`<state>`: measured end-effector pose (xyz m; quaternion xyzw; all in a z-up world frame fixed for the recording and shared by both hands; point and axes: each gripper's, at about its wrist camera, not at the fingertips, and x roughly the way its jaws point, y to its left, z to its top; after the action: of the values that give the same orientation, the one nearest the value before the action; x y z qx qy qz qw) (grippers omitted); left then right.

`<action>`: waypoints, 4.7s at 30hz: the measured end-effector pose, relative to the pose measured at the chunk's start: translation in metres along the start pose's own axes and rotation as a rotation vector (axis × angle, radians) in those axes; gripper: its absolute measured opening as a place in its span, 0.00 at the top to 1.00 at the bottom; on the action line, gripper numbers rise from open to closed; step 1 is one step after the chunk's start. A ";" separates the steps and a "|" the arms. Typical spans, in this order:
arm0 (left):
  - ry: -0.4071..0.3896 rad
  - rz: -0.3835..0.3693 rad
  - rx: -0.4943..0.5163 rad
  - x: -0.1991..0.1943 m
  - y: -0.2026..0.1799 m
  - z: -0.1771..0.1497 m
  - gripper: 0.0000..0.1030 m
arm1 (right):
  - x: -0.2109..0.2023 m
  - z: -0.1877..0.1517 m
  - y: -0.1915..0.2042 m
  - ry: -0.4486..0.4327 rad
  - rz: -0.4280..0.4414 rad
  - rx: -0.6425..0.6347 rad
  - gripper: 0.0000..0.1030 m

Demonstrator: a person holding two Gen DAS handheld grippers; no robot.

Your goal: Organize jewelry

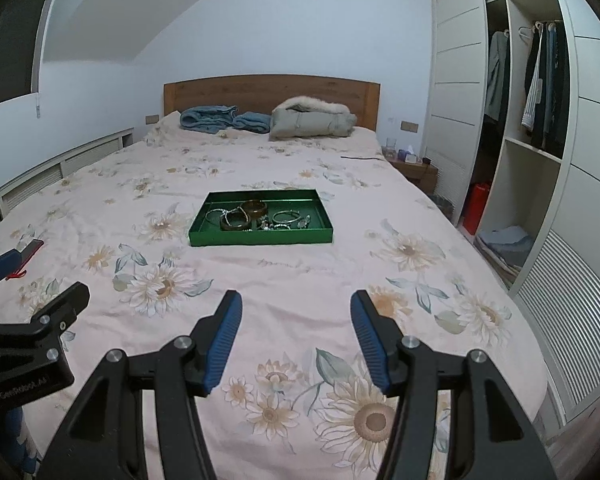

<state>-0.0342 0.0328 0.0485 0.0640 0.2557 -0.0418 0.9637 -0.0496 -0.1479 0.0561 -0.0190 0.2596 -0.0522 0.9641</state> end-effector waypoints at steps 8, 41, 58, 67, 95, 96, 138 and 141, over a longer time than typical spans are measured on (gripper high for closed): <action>0.027 -0.027 0.008 0.006 -0.005 -0.004 0.01 | 0.002 -0.004 -0.004 0.013 -0.006 0.005 0.47; 0.046 -0.078 0.019 0.010 -0.013 -0.007 0.01 | 0.014 -0.010 -0.010 0.043 -0.047 -0.004 0.47; 0.046 -0.092 0.016 0.008 -0.015 -0.007 0.01 | 0.013 -0.009 -0.011 0.038 -0.055 -0.007 0.47; 0.049 -0.092 0.014 0.008 -0.015 -0.007 0.01 | 0.013 -0.009 -0.012 0.036 -0.056 -0.008 0.47; 0.047 -0.092 0.014 0.009 -0.015 -0.008 0.01 | 0.011 -0.008 -0.016 0.035 -0.064 -0.004 0.47; 0.047 -0.092 0.013 0.009 -0.015 -0.008 0.01 | 0.011 -0.008 -0.017 0.036 -0.066 -0.003 0.47; 0.059 -0.092 0.019 0.014 -0.014 -0.012 0.01 | 0.014 -0.013 -0.027 0.048 -0.083 0.008 0.47; 0.059 -0.090 0.018 0.013 -0.014 -0.013 0.01 | 0.014 -0.014 -0.028 0.048 -0.082 0.008 0.47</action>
<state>-0.0302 0.0205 0.0297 0.0622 0.2864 -0.0856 0.9523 -0.0473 -0.1774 0.0391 -0.0246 0.2815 -0.0934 0.9547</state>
